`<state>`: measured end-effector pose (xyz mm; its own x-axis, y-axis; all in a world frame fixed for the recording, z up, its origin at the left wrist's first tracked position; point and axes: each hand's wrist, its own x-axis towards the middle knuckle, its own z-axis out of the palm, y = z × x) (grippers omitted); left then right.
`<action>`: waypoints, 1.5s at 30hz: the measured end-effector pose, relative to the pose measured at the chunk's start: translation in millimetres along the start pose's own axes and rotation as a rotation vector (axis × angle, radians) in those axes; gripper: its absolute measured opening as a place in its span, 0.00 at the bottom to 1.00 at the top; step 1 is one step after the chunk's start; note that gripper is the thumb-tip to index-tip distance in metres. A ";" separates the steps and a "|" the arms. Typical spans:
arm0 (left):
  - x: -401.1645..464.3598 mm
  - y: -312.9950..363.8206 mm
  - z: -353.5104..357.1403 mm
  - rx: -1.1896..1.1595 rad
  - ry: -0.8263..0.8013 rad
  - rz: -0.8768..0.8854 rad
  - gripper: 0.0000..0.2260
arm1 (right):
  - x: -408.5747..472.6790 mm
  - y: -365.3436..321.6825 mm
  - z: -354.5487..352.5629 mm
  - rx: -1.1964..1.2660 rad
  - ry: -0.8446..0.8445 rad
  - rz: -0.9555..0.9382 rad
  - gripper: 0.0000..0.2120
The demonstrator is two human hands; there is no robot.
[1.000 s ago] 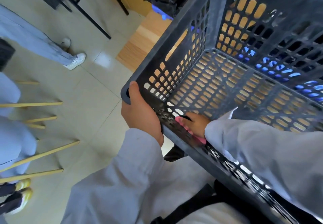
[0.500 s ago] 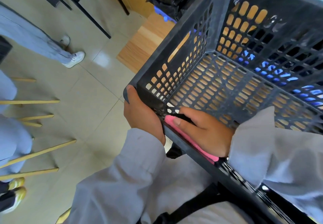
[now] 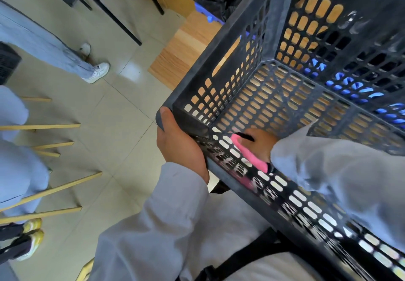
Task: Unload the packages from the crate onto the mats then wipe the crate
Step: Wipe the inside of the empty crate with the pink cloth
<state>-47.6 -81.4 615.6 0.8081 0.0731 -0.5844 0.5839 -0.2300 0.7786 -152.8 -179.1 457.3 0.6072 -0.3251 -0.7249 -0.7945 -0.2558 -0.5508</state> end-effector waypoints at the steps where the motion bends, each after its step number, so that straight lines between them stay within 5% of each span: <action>1: -0.2 -0.3 0.3 0.006 0.003 -0.001 0.18 | 5.1 -2.1 10.8 -0.010 -0.025 0.017 0.23; 5: 2.9 -2.0 0.6 0.019 0.021 -0.002 0.20 | 24.8 -5.4 47.1 0.068 -0.011 0.030 0.29; 9: 4.2 -3.6 0.6 0.015 0.028 -0.001 0.21 | 20.7 -12.6 49.9 0.321 0.006 0.056 0.21; 20: 0.5 -2.8 -0.5 -0.046 0.015 -0.033 0.18 | -76.6 -74.0 3.9 0.477 0.074 -0.367 0.17; 25: 1.9 -3.0 -0.9 -0.043 0.015 0.002 0.18 | -81.5 -77.3 -35.6 0.577 -0.122 -0.502 0.21; 34: 5.3 -5.2 -0.9 -0.043 -0.001 -0.039 0.18 | 22.7 -38.3 -2.2 0.064 0.072 -0.024 0.19; 45: 7.3 -5.1 0.6 -0.035 0.016 0.002 0.19 | 67.5 -50.8 43.2 0.044 0.010 0.006 0.08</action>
<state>-44.7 -80.3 607.3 0.8104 0.0880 -0.5792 0.5842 -0.1965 0.7875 -71.8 -148.8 418.5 0.6020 -0.3356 -0.7245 -0.7977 -0.2137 -0.5639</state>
